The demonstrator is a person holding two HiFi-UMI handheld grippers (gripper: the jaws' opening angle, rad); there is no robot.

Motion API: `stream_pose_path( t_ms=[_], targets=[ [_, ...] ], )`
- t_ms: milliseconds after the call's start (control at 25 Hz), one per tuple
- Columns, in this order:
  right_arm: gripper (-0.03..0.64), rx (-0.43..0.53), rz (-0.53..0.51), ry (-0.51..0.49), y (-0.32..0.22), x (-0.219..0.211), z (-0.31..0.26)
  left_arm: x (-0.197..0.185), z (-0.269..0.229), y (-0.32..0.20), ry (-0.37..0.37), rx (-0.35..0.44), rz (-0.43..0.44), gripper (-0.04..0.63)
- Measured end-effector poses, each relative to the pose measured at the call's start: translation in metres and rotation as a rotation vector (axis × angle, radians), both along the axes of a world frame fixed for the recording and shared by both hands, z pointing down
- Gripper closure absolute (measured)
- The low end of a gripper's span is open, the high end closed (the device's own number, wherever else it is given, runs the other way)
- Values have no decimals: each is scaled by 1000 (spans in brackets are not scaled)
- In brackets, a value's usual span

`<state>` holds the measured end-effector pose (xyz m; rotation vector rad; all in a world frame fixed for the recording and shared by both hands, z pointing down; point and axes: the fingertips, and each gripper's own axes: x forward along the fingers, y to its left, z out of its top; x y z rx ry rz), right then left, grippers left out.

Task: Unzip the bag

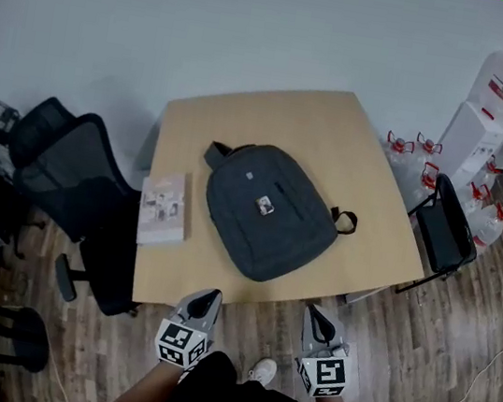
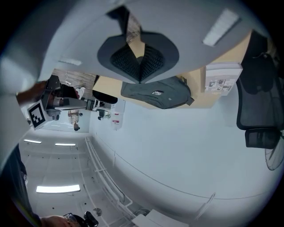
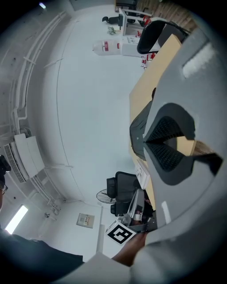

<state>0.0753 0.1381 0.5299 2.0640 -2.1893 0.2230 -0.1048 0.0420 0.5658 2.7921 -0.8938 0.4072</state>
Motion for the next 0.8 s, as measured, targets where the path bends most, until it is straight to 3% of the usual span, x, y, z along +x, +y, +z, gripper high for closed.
stream_pose_path(
  t_ms=[800],
  targets=[
    [614, -20, -174, 51, -156, -26, -8, -9, 22, -118, 37, -75, -121, 578]
  ],
)
